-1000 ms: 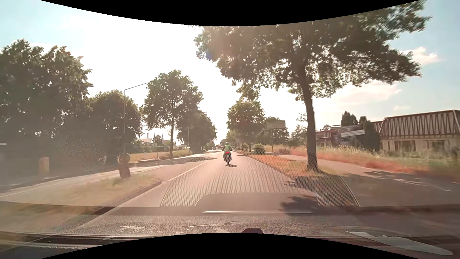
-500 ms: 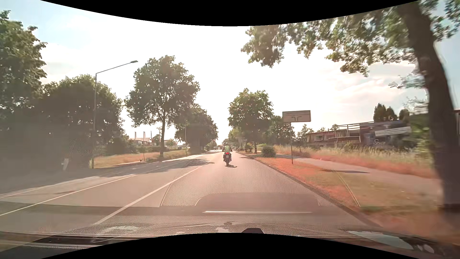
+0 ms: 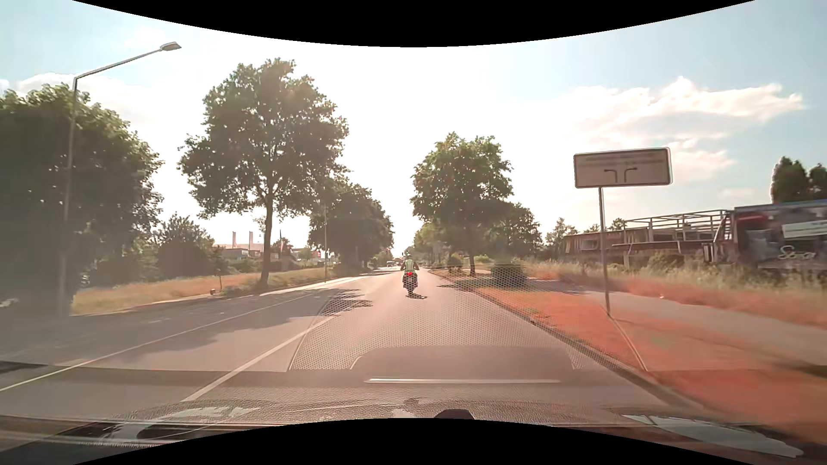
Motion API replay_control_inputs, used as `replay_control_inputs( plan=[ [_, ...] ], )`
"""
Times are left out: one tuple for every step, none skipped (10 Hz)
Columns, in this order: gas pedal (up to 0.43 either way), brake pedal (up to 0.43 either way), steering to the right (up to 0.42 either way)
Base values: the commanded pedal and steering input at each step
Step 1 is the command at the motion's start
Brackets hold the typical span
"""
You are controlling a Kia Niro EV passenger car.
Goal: Follow the waypoints while adhering to traffic rules and regulations
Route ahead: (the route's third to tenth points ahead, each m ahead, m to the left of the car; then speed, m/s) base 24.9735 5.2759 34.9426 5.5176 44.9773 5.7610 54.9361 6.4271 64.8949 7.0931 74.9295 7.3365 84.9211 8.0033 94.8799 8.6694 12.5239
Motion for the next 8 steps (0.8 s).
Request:
replay_control_inputs(
  plan=[
    [0.177, 0.0, -0.009],
    [0.177, 0.0, -0.009],
    [0.177, 0.0, -0.007],
    [0.177, 0.0, -0.005],
    [0.177, 0.0, -0.004],
    [0.177, 0.0, -0.004],
    [0.177, 0.0, -0.004],
    [0.177, 0.0, -0.004]
  ],
)
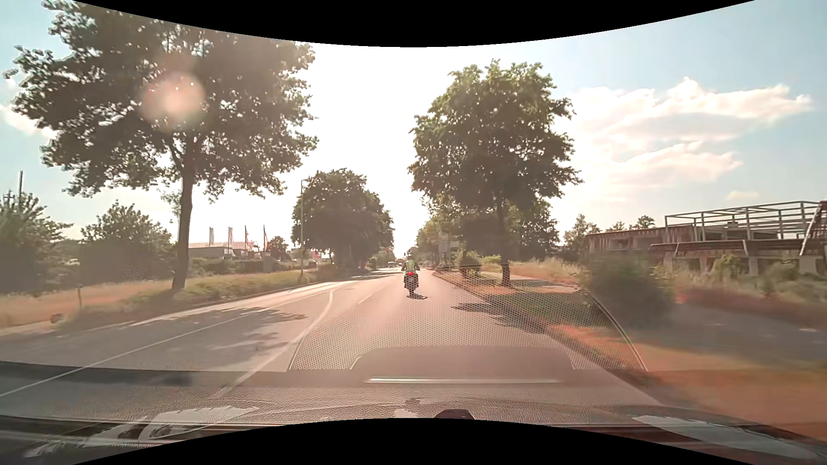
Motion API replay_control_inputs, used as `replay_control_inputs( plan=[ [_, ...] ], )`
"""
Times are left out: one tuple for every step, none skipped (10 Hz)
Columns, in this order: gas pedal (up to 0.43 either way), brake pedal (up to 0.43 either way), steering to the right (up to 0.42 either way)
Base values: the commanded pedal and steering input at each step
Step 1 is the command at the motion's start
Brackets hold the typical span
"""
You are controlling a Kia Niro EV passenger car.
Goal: Follow the waypoints while adhering to traffic rules and regulations
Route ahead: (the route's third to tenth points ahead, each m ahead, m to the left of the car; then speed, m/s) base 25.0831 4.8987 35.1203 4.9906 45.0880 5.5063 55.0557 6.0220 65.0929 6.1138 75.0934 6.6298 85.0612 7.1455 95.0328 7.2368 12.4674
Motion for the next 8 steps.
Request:
replay_control_inputs(
  plan=[
    [0.177, 0.0, -0.004],
    [0.177, 0.0, -0.004],
    [0.177, 0.0, -0.004],
    [0.177, 0.0, -0.005],
    [0.177, 0.0, -0.007],
    [0.177, 0.0, -0.009],
    [0.177, 0.0, -0.011],
    [0.177, 0.0, -0.011]
  ],
)
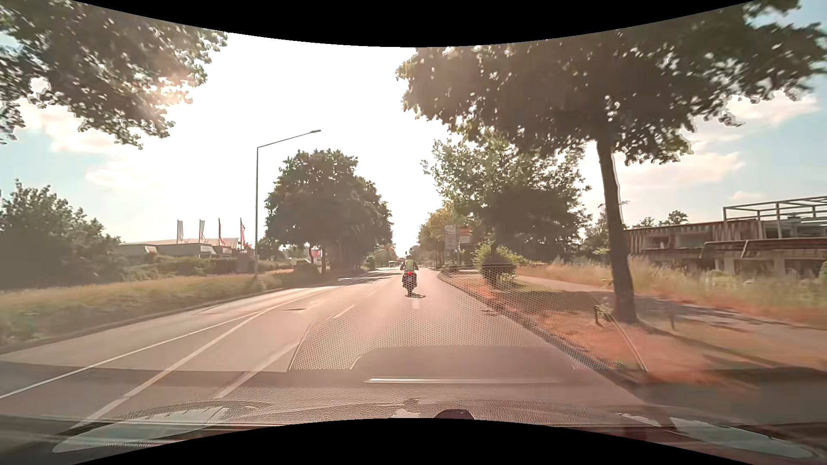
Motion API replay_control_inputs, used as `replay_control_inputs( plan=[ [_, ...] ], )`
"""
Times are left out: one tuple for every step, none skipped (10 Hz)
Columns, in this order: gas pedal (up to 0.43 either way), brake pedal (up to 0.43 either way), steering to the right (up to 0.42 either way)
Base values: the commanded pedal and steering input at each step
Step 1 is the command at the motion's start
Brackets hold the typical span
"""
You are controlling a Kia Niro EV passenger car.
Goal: Follow the waypoints while adhering to traffic rules and regulations
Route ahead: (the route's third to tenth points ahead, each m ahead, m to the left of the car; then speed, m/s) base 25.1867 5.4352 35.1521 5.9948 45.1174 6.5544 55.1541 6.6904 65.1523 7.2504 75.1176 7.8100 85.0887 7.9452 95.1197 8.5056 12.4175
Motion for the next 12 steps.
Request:
replay_control_inputs(
  plan=[
    [0.177, 0.0, -0.011],
    [0.177, 0.0, -0.012],
    [0.177, 0.0, -0.012],
    [0.177, 0.0, -0.012],
    [0.177, 0.0, -0.012],
    [0.177, 0.0, -0.012],
    [0.177, 0.0, -0.011],
    [0.177, 0.0, -0.011],
    [0.177, 0.0, -0.01],
    [0.177, 0.0, -0.01],
    [0.177, 0.0, -0.01],
    [0.177, 0.0, -0.01]
  ],
)
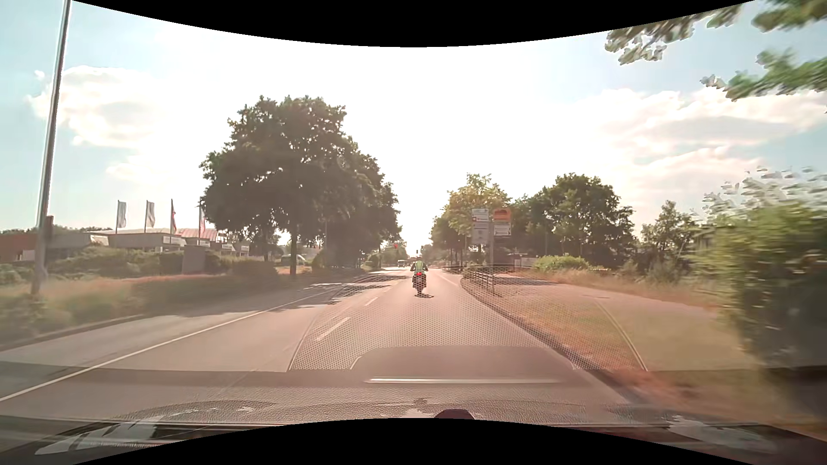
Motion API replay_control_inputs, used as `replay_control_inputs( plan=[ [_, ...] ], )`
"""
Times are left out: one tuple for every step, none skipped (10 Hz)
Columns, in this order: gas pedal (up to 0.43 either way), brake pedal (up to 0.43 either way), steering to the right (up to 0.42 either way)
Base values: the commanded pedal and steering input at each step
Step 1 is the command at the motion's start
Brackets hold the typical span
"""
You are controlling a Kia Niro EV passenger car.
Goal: Follow the waypoints while adhering to traffic rules and regulations
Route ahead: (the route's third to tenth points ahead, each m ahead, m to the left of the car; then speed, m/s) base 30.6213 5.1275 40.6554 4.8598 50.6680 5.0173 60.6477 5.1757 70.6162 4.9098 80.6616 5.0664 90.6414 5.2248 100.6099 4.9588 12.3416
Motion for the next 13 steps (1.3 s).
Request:
replay_control_inputs(
  plan=[
    [0.177, 0.0, -0.01],
    [0.177, 0.0, -0.01],
    [0.177, 0.0, -0.01],
    [0.177, 0.0, -0.009],
    [0.177, 0.0, -0.005],
    [0.177, 0.0, -0.004],
    [0.177, 0.0, -0.004],
    [0.177, 0.0, -0.003],
    [0.177, 0.0, -0.003],
    [0.177, 0.0, -0.002],
    [0.177, 0.0, 0.0],
    [0.177, 0.0, 0.004],
    [0.177, 0.0, 0.004]
  ],
)
